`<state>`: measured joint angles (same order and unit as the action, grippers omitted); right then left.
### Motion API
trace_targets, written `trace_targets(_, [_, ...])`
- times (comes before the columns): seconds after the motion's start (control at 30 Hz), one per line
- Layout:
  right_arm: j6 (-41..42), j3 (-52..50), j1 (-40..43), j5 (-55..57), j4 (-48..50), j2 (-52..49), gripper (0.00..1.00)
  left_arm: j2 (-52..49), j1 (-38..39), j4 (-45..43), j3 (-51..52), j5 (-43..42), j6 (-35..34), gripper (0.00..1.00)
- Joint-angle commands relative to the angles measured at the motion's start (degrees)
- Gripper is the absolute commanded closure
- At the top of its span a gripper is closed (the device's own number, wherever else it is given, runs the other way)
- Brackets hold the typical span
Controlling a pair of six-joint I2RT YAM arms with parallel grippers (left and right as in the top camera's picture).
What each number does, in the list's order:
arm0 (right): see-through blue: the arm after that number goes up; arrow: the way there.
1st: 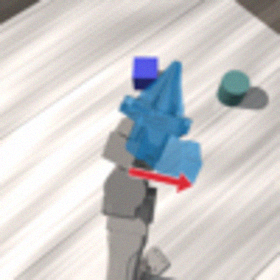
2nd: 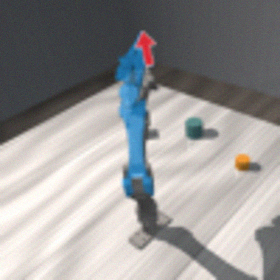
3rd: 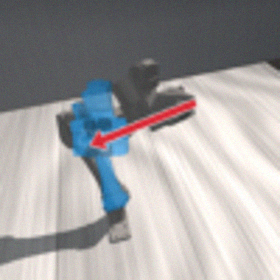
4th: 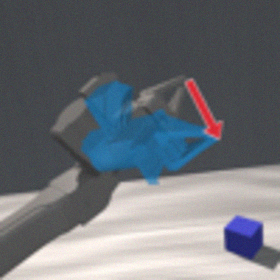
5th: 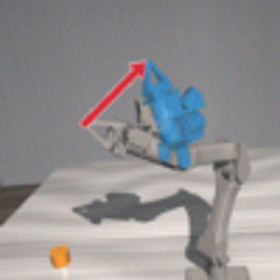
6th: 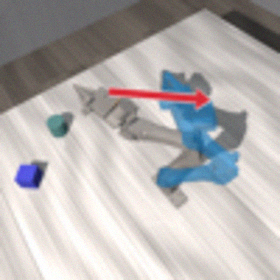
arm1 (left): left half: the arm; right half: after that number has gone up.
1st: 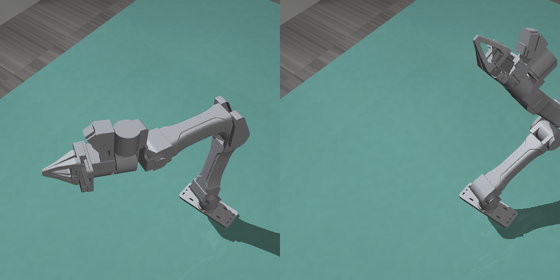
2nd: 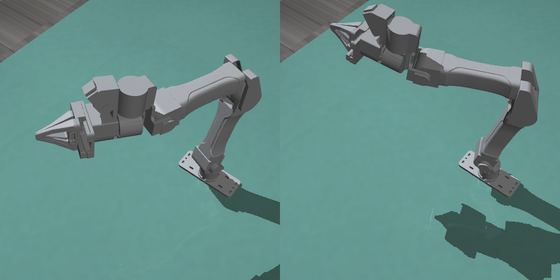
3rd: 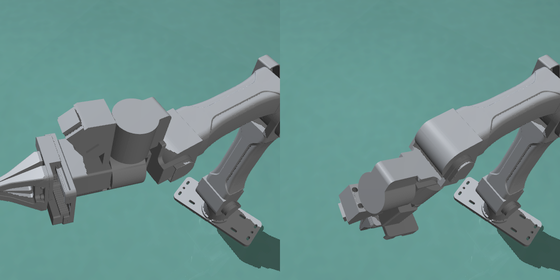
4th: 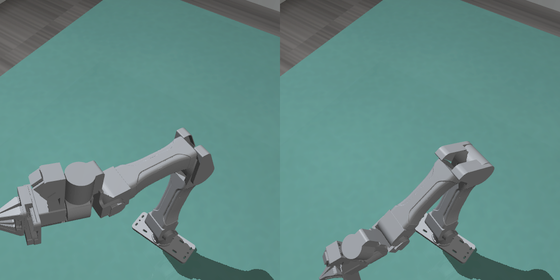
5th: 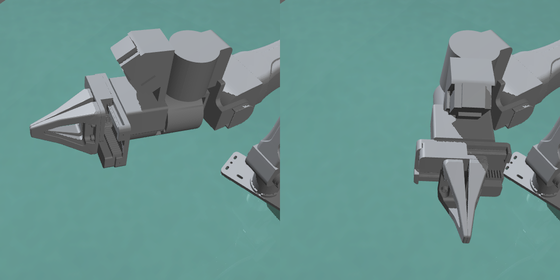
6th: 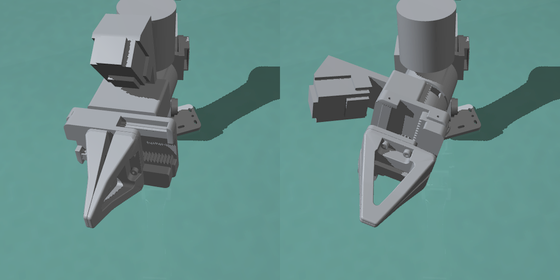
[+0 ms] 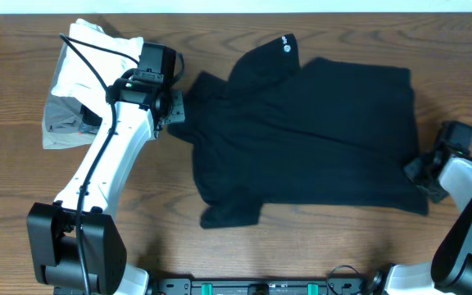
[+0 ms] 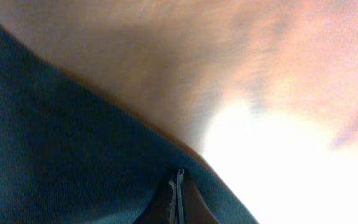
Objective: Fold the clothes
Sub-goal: 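Grasp the T-shirt's lower left hem with the left gripper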
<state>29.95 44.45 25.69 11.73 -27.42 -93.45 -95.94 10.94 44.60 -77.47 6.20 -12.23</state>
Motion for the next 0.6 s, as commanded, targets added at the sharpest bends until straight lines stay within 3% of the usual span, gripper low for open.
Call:
trace_targets(0.0, [1.2, -2.5, 4.0, 3.8, -1.0, -1.4, 0.99, 0.7, -0.1, 2.1, -0.3, -1.3, -0.5, 0.43])
trace_targets(0.07, [-1.5, -2.3, 5.0, -2.9, -0.4, -1.2, 0.99, 0.7, -0.1, 4.0, -0.3, -2.9, -0.5, 0.39])
trace_targets(0.13, [-5.8, -2.0, 5.2, -9.4, 0.4, -0.8, 0.93, 0.7, -0.1, 5.9, -0.3, -4.8, -0.5, 0.33])
trace_targets(0.23, [-9.0, -1.4, 5.2, -15.3, 0.2, 0.6, 0.83, 0.7, -0.1, 8.7, -0.3, -6.8, -0.5, 0.32])
trace_targets(0.57, [-6.5, -1.3, 5.7, -18.4, -6.9, 14.8, 0.45, 0.7, -0.1, 21.4, -0.2, -18.3, -0.5, 0.26])
